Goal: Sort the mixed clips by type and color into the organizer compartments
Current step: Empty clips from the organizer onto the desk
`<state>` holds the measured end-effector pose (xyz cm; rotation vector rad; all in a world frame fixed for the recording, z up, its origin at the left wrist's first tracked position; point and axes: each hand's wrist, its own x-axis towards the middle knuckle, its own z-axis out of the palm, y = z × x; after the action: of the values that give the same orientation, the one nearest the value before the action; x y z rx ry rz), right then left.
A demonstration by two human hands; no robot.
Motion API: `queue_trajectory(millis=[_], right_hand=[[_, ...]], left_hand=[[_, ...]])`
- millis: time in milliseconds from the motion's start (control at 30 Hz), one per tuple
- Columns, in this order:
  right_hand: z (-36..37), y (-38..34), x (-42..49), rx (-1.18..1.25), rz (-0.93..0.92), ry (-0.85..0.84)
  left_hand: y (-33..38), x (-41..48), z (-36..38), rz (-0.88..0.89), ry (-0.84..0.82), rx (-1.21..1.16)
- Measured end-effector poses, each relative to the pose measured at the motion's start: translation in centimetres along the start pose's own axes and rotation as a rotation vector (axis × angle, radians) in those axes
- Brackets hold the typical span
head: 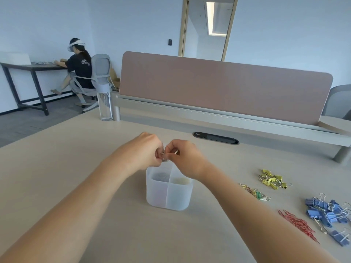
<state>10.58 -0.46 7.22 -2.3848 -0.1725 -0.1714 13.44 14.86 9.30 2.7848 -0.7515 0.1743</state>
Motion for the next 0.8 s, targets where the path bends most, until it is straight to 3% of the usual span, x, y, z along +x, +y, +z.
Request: queue_trajectory(millis=[133,300,500,667,800], right_hand=[[0.3,0.0,-0.8,-0.142,0.016,0.009],[-0.3,0.1,-1.3,-0.188,0.016,0.071],[-0.9,0.5,-2.1,-0.219,-0.046,0.024],[-5.7,1.3,-4.2,-0.054,-0.065,0.119],[-10.0,2.3,-6.6,0.042,0.006,0.093]], left_hand=[[-0.5,0.2,0.5,0.048,-0.046,0.037],[0.1,-0.1,0.8,0.106,-0.01,0.076],[0.4,0.4,1.6,0.077,0.004,0.215],[2.9,-0.1,0.0,0.061,0.122,-0.132],[7.3,-1.0,-0.5,0.114,0.156,-0.363]])
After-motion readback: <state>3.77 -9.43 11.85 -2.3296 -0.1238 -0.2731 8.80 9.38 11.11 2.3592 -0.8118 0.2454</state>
